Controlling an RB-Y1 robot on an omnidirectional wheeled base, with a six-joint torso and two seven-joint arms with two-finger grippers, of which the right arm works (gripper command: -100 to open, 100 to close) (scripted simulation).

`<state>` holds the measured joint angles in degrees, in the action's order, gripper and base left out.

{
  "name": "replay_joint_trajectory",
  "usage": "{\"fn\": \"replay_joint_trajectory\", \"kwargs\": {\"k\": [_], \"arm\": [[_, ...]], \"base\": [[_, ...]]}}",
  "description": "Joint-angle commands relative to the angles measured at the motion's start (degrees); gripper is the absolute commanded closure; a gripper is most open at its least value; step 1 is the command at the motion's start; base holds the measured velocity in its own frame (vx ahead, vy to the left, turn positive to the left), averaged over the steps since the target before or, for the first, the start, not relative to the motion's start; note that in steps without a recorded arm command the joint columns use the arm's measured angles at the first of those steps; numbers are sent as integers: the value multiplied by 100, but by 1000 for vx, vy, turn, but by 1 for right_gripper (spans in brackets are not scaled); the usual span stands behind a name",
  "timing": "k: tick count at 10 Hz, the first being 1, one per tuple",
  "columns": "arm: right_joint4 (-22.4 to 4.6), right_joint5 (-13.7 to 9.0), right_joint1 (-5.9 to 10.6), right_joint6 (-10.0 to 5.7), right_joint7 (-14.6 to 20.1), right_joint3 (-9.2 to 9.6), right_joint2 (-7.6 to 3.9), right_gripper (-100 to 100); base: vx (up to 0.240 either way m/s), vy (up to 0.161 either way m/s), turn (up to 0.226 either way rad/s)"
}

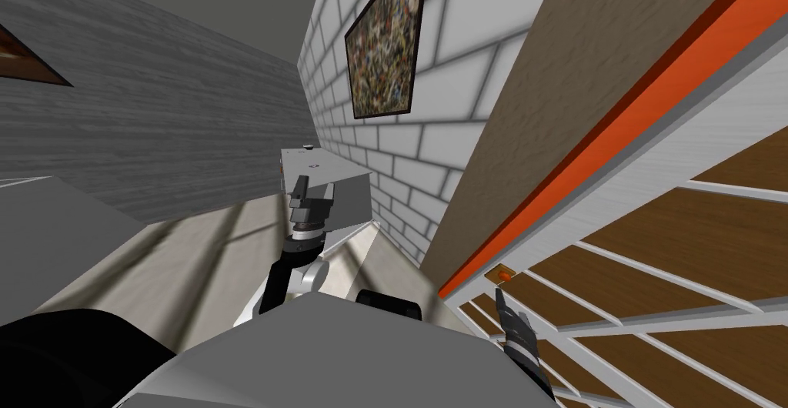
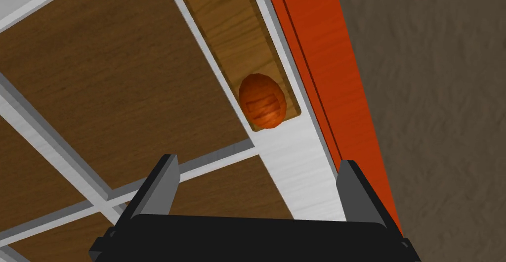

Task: Pull the door open

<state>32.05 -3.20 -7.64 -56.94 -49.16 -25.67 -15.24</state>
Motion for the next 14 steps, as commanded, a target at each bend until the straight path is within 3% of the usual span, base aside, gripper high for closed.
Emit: {"fn": "replay_joint_trajectory", "kwargs": {"k": [1, 5, 14], "arm": [[4, 30, -51, -27, -191, -34, -28, -100], [-81, 162, -169, -154, -855, -193, -118, -100], [-210, 363, -348, -347, -1964, -437, -257, -100]], "base": [[3, 44, 9], [2, 47, 14], [0, 35, 11]]}}
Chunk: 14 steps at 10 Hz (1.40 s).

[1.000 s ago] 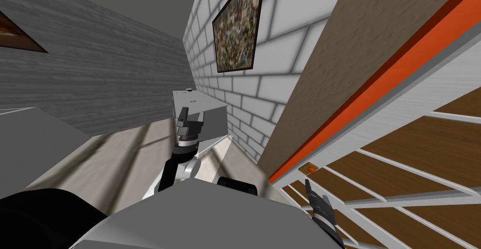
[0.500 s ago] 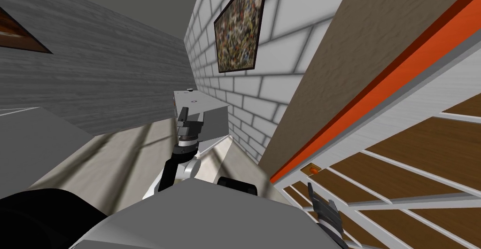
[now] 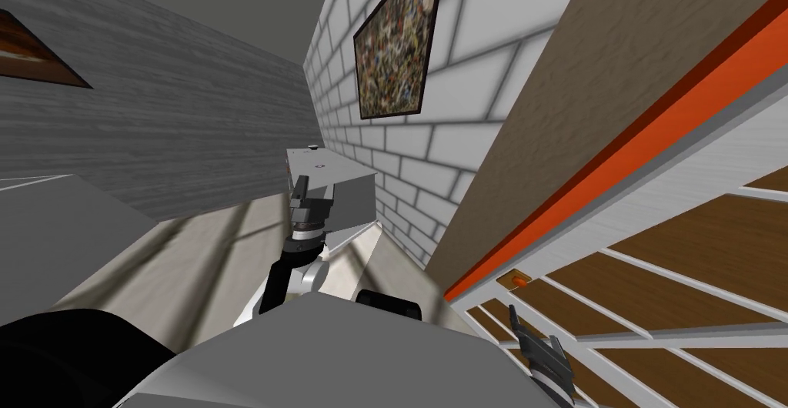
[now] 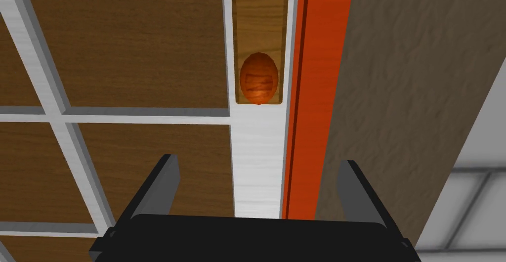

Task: Pull the door open

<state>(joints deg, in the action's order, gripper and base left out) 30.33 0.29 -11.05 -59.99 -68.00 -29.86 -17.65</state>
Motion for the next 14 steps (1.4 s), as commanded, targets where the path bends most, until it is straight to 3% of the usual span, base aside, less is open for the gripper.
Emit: {"fn": "replay_joint_trajectory", "kwargs": {"k": [1, 9, 10, 14], "arm": [[0, 0, 0, 0, 0, 0, 0, -100], [-65, -47, 152, 97, -134, -77, -2, -100], [-65, -47, 152, 97, -134, -77, -2, 100], [-65, -47, 152, 97, -134, -77, -2, 100]], "base": [[-1, 13, 0], [146, -122, 28], [-14, 8, -5], [-14, 14, 4]]}}
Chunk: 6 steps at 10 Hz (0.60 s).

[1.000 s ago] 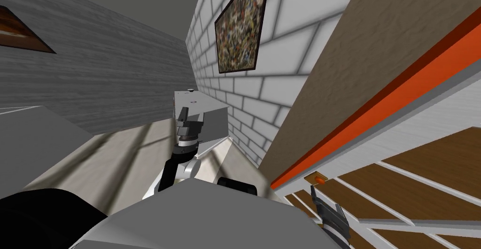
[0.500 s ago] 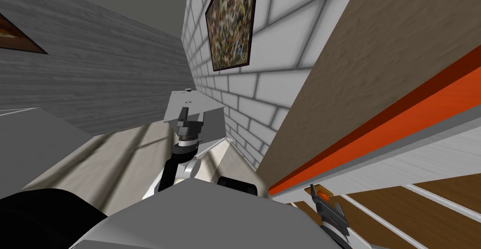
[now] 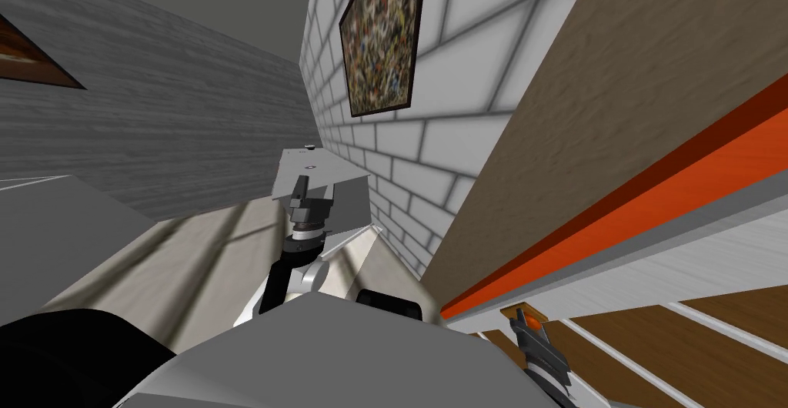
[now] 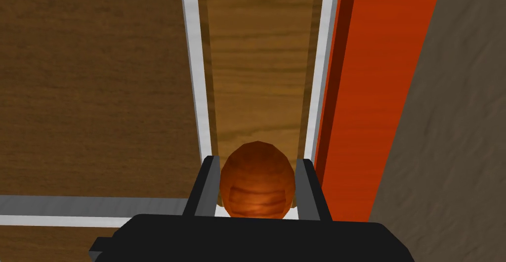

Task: Pull the door open

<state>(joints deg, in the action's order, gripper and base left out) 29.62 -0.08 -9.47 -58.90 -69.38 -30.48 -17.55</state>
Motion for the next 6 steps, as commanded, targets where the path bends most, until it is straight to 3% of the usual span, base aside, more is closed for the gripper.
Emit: {"fn": "replay_joint_trajectory", "kwargs": {"k": [1, 6], "arm": [[6, -10, -6, -12, 3, -14, -12, 100], [-4, -71, 40, 26, 687, 12, 11, 100]], "base": [[0, 0, 0], [-30, -4, 30]]}}
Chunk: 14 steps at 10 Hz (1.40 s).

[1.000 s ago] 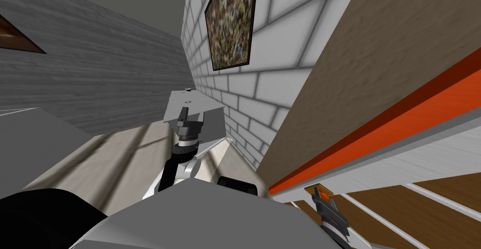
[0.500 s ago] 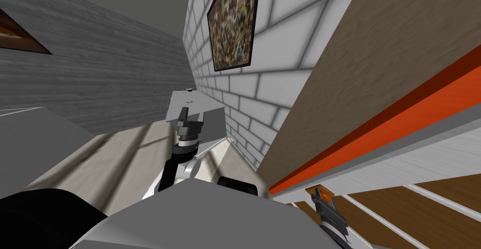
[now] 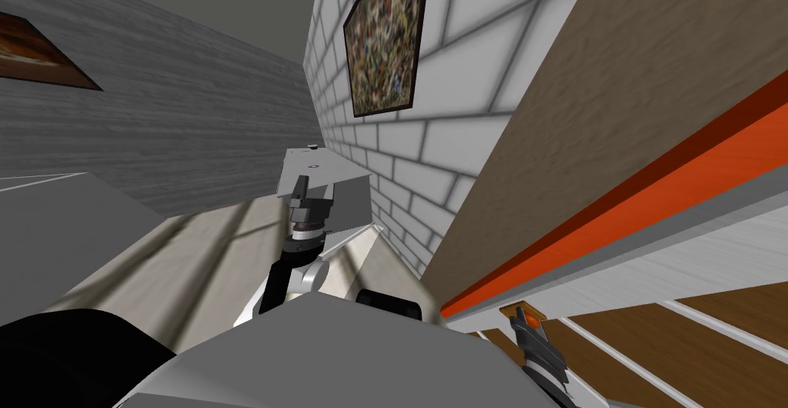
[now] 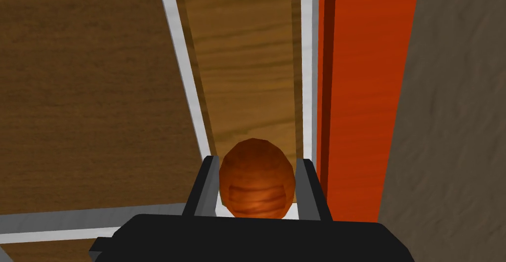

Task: Pull the door open

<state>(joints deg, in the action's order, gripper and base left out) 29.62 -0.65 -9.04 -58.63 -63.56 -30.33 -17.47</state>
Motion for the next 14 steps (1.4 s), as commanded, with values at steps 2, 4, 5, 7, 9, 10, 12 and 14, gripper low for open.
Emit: {"fn": "replay_joint_trajectory", "kwargs": {"k": [2, 4, 5, 7, 9, 10, 12, 14], "arm": [[-5, -41, 11, 10, 367, 1, 6, 100], [-8, -76, 31, 23, 688, 7, 11, 100], [-9, -96, 42, 30, 843, 10, 13, 100], [-10, -116, 53, 38, 1053, 13, 16, 100], [-12, -156, 76, 53, 1377, 20, 21, 100], [-12, -156, 76, 53, 1417, 20, 21, 100], [-15, -205, 103, 71, 1780, 28, 27, 100], [-17, -229, 117, 81, 2054, 32, 30, 100]], "base": [[-33, -2, 27], [-41, -3, 33], [-43, 0, 39], [-28, -1, 18], [-44, -5, 42], [-28, -6, 17], [-39, 0, 38], [-38, 0, 24]]}}
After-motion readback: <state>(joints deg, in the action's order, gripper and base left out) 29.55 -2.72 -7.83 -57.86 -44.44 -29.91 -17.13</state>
